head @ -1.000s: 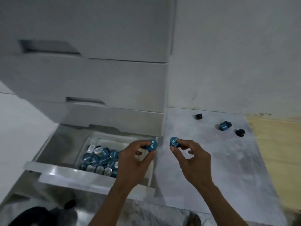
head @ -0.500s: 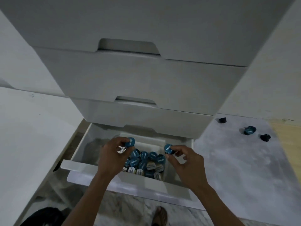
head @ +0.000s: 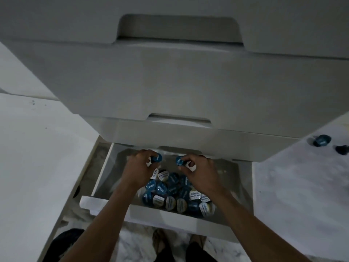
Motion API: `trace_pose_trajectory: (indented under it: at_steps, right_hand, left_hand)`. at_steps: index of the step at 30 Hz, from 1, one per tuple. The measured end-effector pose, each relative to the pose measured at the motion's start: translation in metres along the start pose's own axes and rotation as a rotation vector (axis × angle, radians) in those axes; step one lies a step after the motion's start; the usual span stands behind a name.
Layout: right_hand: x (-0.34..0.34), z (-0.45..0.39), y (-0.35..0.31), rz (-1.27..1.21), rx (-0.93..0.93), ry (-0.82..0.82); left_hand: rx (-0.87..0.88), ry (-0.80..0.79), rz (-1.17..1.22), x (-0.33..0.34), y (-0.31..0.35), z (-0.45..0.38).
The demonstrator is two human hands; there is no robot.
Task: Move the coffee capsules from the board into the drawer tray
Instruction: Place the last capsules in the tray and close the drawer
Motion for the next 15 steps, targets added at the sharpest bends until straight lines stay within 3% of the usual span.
trace_pose_trajectory:
  at_steps: [8,15]
  right_hand:
    - [0.045,-0.022,0.006,0.193,0.064,-0.081]
    - [0.066,-0.026,0.007,0.292,0.1,-0.125]
  left_hand:
    - [0.105,-0.135,-0.075,0.02,-0.014,-0.02]
    - [0.175,-0.109,-0.114,0.022,-0.019,-0.018]
Point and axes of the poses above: each hand's wrist, its own z-axis away from the middle knuckle, its own x-axis out of the palm, y = z × x, the point moved 2 cm from there along -z, towards the middle knuckle, and after that the axes turned 14 degrees about -z, right-handed, at the moved point
